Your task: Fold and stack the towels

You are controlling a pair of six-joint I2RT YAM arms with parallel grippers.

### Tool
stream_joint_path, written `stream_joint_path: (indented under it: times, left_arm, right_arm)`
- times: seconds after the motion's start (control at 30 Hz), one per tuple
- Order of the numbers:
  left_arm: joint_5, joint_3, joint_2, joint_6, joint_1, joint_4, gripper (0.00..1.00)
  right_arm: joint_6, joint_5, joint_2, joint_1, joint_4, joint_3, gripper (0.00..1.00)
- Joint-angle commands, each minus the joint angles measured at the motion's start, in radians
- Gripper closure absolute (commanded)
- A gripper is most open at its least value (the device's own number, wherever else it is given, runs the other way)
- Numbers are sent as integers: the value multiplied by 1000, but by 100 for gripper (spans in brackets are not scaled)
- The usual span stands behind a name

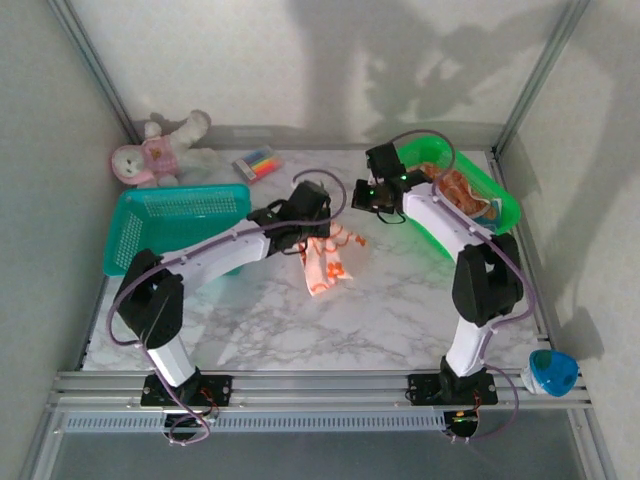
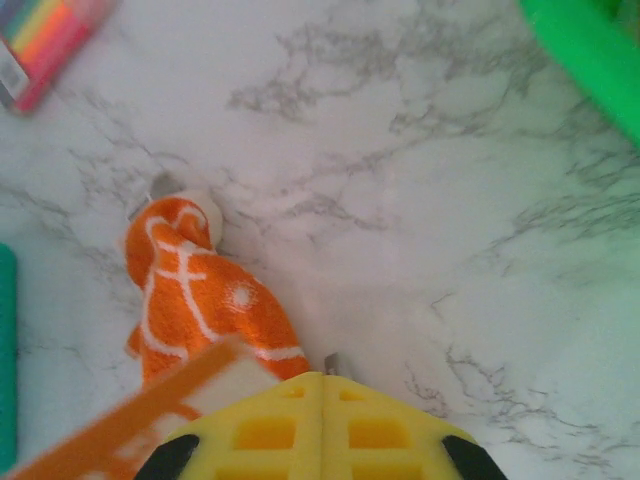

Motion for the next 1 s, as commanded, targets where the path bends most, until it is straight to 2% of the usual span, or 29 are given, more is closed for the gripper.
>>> stream_joint_path:
  times: [0.0,0.1,0.33,0.4,0.43,0.47,0.53,0.73,0.97]
  left_arm:
    - [-29,92,-61,115,1,-128,100]
    - [22,44,-85,97,-39,-119,100]
    - [69,-282,-118,-65,-216,10,100]
    - [70,-347,-121,-117,-240,20,81]
    - [69,-380,-134,-139,-241,24,63]
    - [53,-400,-152,-164,-238,22,51]
    - [31,-421,-194,-197,-218,23,43]
    - [32,-514,-312,-325,-138,69,45]
    - [89,-612,-306,-433,-122,92,54]
  right_arm:
    - [9,39,-47,-9,-55,27,100]
    - [13,42,-69,-9,-62,18,100]
    - [17,48,-114,-10,-63,-56,100]
    - [13,45,-121,-9,-62,-78,100]
    - [13,41,-126,-9,-62,-88,100]
    - [10,37,-131,-10,-62,-100,97]
    - [6,28,-139,-10,-63,-121,94]
    - [5,5,-173,1,-63,-174,88]
    - [-3,7,-184,26,-62,-202,87]
